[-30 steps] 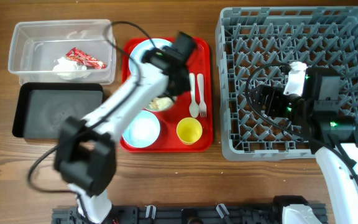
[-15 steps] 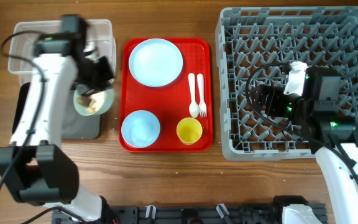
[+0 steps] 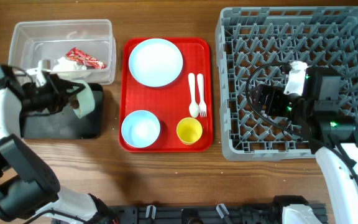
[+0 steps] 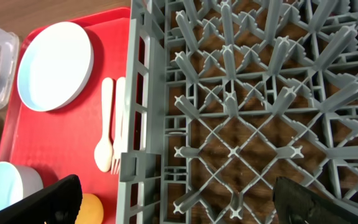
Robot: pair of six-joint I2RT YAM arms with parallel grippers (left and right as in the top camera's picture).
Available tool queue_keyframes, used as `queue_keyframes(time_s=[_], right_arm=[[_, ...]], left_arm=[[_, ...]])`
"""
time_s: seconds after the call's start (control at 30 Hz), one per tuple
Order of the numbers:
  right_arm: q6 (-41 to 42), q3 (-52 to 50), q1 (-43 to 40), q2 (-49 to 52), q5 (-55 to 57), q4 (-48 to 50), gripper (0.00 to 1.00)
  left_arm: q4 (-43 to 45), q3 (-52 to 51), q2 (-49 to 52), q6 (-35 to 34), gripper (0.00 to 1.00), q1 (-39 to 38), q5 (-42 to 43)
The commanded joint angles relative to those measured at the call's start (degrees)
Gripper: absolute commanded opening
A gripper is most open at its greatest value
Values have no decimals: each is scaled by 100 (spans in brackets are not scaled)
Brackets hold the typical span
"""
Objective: Sort waste into correct bins and load items into the dishwasher rack
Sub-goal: 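Move the bowl over the black tray and tip out the rice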
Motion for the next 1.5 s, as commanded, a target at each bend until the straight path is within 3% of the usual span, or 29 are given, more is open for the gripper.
queue_keyframes(time_s=[0.0, 0.27, 0.47, 0.67, 0.87, 1.03, 1.47], right_arm=[[63, 122, -9, -68, 92, 79, 100], [61, 122, -9, -66, 90, 184, 100], [63, 122, -9, -66, 90, 181, 100], [66, 122, -9, -66, 90, 181, 100], [76, 122, -9, -66, 85, 181, 100], [76, 122, -9, -66, 85, 181, 100], [72, 122, -9, -66, 85, 157, 100]], left_arm=[[446, -455, -52, 262, 4, 363, 1563], [501, -699, -52, -59, 4, 911, 2055], [417, -699, -52, -181, 4, 1276, 2892], [415, -699, -52, -352, 4, 1561, 2916], [424, -699, -52, -1681, 4, 1646, 3042], [817, -699, -52, -1777, 4, 1646, 3080], [610, -699, -55, -2120, 4, 1626, 3274]])
